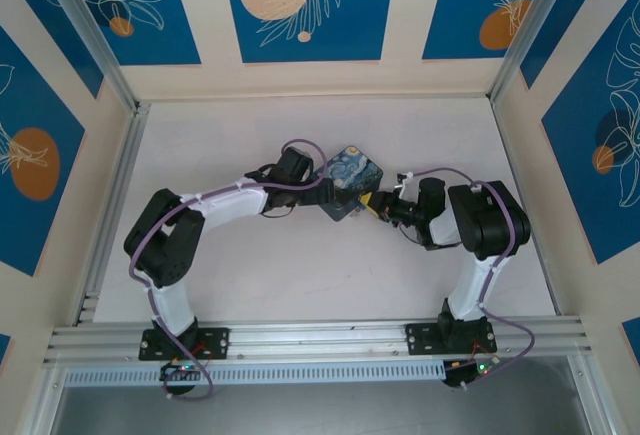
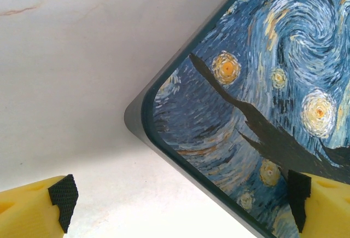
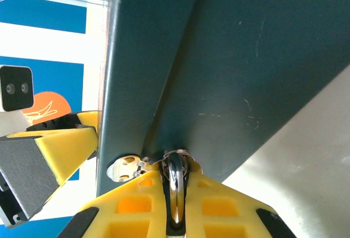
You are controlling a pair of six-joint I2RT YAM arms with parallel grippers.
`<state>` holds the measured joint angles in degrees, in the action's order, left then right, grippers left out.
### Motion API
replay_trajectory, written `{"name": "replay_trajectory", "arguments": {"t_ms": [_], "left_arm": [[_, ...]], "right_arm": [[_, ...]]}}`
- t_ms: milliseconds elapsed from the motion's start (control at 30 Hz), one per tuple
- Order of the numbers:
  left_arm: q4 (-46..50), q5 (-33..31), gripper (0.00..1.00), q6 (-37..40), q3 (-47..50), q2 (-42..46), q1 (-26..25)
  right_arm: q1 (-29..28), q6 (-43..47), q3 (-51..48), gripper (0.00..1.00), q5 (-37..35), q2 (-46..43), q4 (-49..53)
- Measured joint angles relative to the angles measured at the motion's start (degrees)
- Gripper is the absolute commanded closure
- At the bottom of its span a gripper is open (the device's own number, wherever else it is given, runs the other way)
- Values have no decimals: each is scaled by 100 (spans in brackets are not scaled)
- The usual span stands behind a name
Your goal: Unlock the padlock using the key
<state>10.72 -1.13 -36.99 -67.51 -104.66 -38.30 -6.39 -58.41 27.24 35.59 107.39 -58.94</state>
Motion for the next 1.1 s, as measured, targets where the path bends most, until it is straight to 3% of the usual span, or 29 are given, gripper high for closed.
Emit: {"name": "replay_trajectory", "arguments": {"t_ms": [333,733,1100], "left_arm": [[-9,22,4,0,-4,-4,0],[-4,26,4,0,-15,-4,0],[-4,46,5,0,-15,-7,0]], "right_arm": [[-74,262,-76,100,-219,-92,138],[-188,535,-201,75,-516,-149,164],[-219,557,-299,75,-542,-120,232]]}}
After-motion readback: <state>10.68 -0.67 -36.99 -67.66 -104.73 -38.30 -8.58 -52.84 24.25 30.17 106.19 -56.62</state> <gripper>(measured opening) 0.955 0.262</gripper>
